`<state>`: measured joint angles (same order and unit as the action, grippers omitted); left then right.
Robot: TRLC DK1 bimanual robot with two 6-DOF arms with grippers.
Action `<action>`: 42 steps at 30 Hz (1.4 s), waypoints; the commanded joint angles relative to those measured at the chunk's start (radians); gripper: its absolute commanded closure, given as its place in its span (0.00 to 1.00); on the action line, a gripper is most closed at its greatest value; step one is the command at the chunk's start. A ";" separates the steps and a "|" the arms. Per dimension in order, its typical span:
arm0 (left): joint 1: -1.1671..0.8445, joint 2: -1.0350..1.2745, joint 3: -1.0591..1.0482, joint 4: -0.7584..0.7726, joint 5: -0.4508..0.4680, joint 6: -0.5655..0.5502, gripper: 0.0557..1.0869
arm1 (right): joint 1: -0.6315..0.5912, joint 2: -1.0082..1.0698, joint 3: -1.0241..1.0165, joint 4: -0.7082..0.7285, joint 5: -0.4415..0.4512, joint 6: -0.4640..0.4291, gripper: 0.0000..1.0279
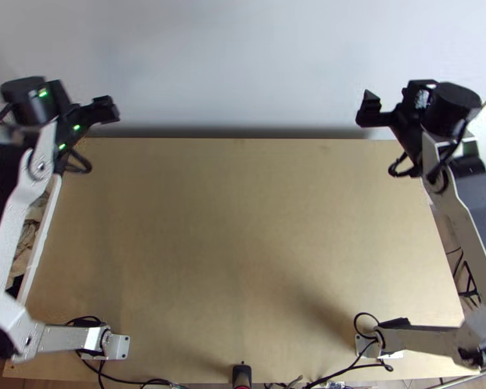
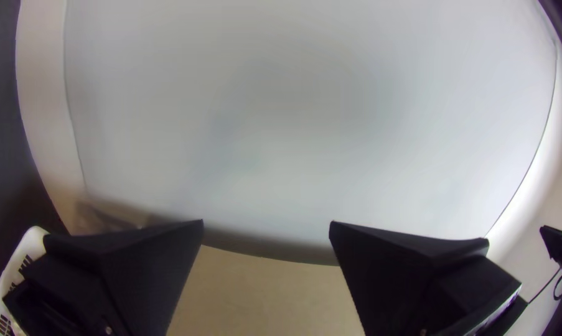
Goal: Fold the t-shirt
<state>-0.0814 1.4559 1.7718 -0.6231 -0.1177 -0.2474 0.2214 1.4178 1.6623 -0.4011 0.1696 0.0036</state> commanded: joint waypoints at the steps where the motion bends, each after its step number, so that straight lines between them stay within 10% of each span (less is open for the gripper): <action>1: -0.011 0.141 0.074 0.034 -0.019 0.028 0.05 | -0.022 0.099 0.051 0.016 0.011 0.009 0.04; 13: 0.081 0.224 0.064 -0.021 -0.224 0.100 0.05 | -0.042 0.063 -0.104 0.108 0.018 0.003 0.05; 23: 0.381 0.207 -0.095 -0.129 -0.224 0.112 0.05 | -0.005 0.010 -0.248 0.186 0.019 -0.008 0.04; 42: 0.789 0.277 -0.361 0.189 -0.224 0.258 0.05 | 0.081 -0.056 -0.386 0.209 0.044 -0.024 0.05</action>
<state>0.5941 1.6974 1.4559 -0.5102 -0.3416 -0.0277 0.2802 1.3899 1.3289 -0.1947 0.2058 -0.0162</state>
